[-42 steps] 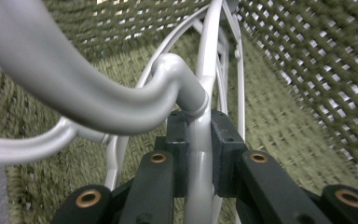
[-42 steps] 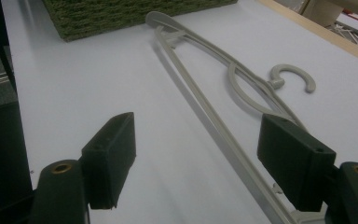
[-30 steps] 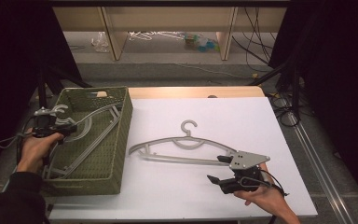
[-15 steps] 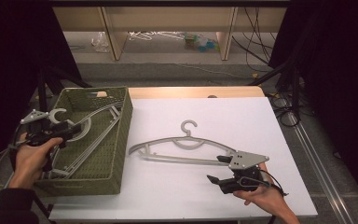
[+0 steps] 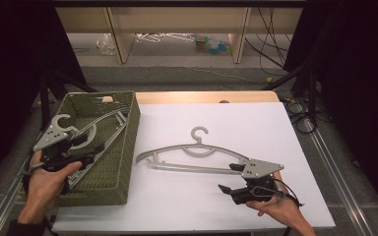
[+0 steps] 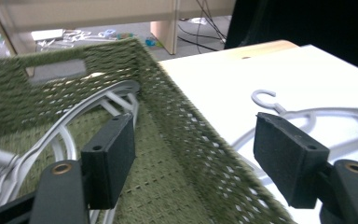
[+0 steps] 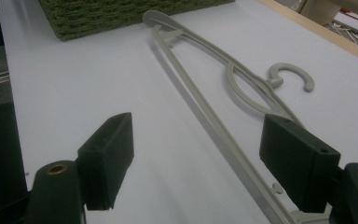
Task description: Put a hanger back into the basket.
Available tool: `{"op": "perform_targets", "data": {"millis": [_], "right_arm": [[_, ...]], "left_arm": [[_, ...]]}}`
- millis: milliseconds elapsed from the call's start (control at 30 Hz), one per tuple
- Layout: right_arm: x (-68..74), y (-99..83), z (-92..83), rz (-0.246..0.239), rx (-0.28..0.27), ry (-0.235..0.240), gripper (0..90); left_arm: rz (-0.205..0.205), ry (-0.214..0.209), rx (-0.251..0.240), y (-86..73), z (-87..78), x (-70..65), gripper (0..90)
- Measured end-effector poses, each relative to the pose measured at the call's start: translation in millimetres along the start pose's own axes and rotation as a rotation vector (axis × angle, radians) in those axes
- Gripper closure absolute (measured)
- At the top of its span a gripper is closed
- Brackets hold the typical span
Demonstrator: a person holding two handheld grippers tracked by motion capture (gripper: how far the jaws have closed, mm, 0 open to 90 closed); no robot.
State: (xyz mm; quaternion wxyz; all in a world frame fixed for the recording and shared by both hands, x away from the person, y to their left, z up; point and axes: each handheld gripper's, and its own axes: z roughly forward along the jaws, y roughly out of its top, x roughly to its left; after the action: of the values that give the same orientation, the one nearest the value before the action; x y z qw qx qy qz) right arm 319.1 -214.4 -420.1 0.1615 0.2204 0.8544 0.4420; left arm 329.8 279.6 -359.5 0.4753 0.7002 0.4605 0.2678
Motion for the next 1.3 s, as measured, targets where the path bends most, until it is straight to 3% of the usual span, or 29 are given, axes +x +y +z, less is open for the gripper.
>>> {"op": "perform_targets", "data": {"millis": [100,200,267,333,467,567,700,800,1067,1133,1200,1267,1300], "right_arm": [[-0.1,0.4,-0.6,0.001,0.003,-0.001,26.9],[-0.1,0.4,-0.3,0.000,0.001,0.001,26.8],[0.3,0.0,0.4,0.002,-0.001,-0.001,26.8],[0.2,0.0,0.5,0.001,-0.002,-0.003,26.8],[0.3,0.0,0.2,0.001,-0.002,-0.002,26.8],[0.2,-0.3,0.4,0.001,0.000,-0.003,26.8],[0.2,-0.6,0.2,0.003,0.004,-0.001,26.6],[0.2,-0.7,0.2,0.007,0.002,-0.004,25.2],[-0.9,-1.5,1.7,0.023,-0.010,-0.013,21.4],[-1.7,-1.8,1.5,0.025,-0.013,-0.017,21.1],[-2.8,-2.5,1.6,0.030,-0.019,-0.025,20.1],[-3.8,-3.6,2.3,0.038,-0.030,-0.032,19.1],[-4.5,-4.0,1.9,0.041,-0.026,-0.034,19.1]], "left_arm": [[0.021,-0.005,-0.009,1.2,-4.2,-9.4,28.4],[0.040,0.028,-0.007,4.3,-9.0,-16.3,28.5],[-0.015,-0.027,-0.036,4.6,-10.3,-21.0,28.4],[-0.035,-0.074,-0.043,2.0,-8.8,-28.7,28.0],[0.027,-0.115,0.013,-6.3,1.1,-46.3,27.1],[0.025,-0.164,0.020,-13.4,9.7,-54.7,26.5],[0.042,-0.183,0.007,-18.5,14.3,-64.9,25.5],[0.025,-0.211,-0.014,-23.2,16.6,-73.4,24.0],[0.028,-0.280,-0.025,-33.2,19.7,-97.2,20.1],[0.056,-0.285,-0.030,-35.3,20.4,-102.1,19.0],[0.043,-0.288,-0.037,-38.5,21.3,-107.6,18.6],[0.065,-0.294,-0.037,-41.1,22.6,-110.3,18.0],[0.055,-0.292,-0.037,-43.4,23.4,-112.9,17.4]]}}
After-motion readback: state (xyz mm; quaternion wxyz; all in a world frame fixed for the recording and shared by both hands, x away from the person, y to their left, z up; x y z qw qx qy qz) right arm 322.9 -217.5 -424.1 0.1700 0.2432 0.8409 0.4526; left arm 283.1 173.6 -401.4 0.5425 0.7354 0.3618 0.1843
